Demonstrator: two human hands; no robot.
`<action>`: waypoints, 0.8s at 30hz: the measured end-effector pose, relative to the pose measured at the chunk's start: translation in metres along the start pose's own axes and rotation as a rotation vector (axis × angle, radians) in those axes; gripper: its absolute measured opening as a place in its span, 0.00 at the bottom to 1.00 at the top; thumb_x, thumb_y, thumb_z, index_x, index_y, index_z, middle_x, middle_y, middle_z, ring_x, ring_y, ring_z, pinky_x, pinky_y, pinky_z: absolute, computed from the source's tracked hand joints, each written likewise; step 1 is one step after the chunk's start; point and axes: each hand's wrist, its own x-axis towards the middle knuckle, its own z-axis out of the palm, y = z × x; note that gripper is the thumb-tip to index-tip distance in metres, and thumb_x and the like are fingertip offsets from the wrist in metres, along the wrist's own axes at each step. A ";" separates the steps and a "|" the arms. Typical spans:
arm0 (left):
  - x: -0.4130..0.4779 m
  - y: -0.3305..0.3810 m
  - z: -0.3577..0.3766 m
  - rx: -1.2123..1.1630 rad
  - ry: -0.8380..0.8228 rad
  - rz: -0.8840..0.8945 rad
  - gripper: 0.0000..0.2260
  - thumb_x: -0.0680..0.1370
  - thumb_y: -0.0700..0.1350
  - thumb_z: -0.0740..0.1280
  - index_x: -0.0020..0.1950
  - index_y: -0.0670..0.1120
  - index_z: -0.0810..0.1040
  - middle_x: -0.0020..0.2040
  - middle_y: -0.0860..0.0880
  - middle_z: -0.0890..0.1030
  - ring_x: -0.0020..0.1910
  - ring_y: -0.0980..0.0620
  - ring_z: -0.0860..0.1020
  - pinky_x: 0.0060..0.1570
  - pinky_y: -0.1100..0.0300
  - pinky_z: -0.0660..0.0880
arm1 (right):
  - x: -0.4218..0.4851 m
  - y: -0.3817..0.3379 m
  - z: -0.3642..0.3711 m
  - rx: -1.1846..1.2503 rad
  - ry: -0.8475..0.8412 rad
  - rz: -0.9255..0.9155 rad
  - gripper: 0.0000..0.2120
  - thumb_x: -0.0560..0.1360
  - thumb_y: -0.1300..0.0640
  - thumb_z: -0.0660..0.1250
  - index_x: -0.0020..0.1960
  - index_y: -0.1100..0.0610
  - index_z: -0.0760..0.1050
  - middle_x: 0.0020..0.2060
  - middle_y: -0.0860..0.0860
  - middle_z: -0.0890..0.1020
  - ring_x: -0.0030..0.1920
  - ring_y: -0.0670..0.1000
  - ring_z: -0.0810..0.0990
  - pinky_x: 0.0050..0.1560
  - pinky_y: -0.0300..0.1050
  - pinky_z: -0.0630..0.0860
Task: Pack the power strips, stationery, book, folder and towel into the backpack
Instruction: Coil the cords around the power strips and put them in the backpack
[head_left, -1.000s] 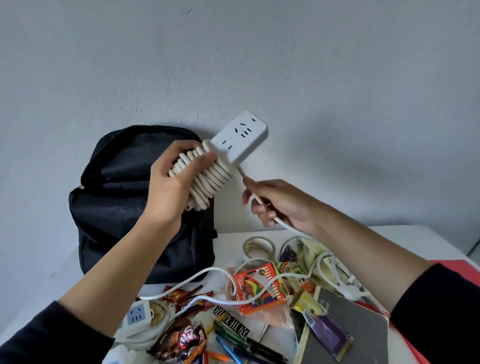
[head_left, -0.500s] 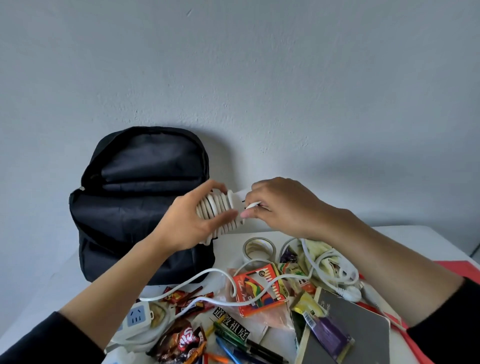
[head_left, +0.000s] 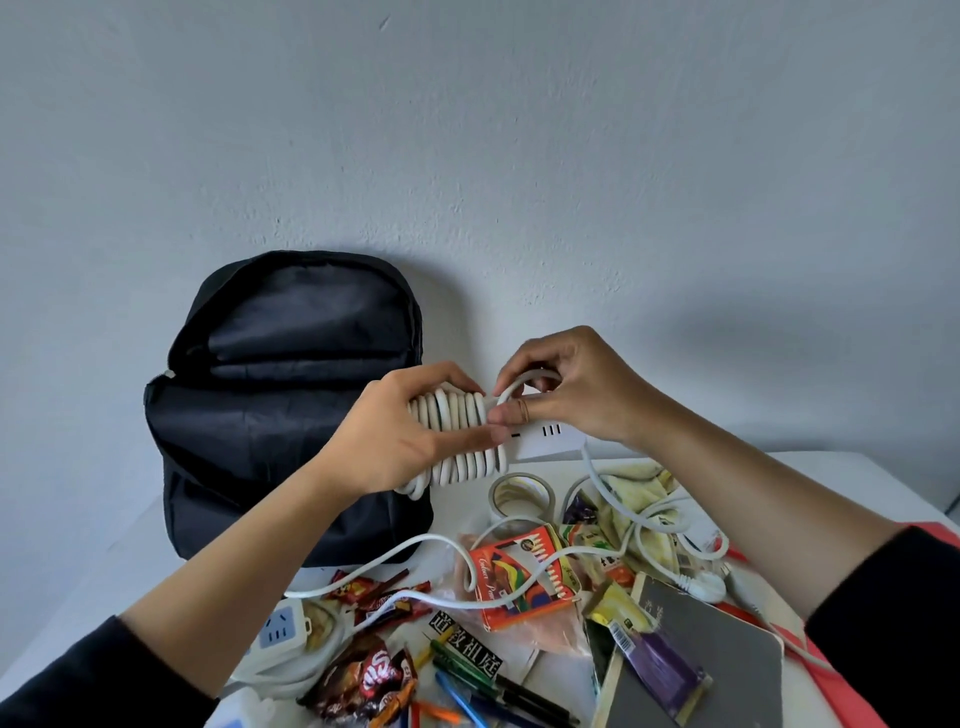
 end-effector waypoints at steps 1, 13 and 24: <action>0.000 0.001 0.000 -0.013 0.015 0.008 0.23 0.64 0.64 0.80 0.50 0.50 0.84 0.43 0.44 0.83 0.43 0.37 0.81 0.45 0.38 0.79 | 0.001 -0.001 -0.001 0.006 -0.011 0.013 0.11 0.66 0.55 0.82 0.44 0.58 0.85 0.40 0.57 0.84 0.38 0.57 0.73 0.41 0.53 0.68; -0.008 0.021 0.006 -0.546 -0.062 0.026 0.18 0.67 0.42 0.80 0.53 0.37 0.82 0.47 0.38 0.81 0.47 0.47 0.81 0.50 0.57 0.80 | 0.019 -0.026 -0.025 0.203 -0.451 0.381 0.20 0.72 0.42 0.72 0.48 0.59 0.75 0.37 0.56 0.74 0.35 0.50 0.73 0.37 0.42 0.71; 0.003 0.018 -0.014 -0.492 0.360 -0.101 0.13 0.71 0.40 0.79 0.53 0.41 0.83 0.43 0.46 0.82 0.33 0.55 0.80 0.27 0.64 0.75 | -0.010 0.015 0.008 0.537 -0.255 0.504 0.11 0.84 0.56 0.62 0.43 0.56 0.69 0.29 0.48 0.65 0.26 0.44 0.59 0.26 0.36 0.55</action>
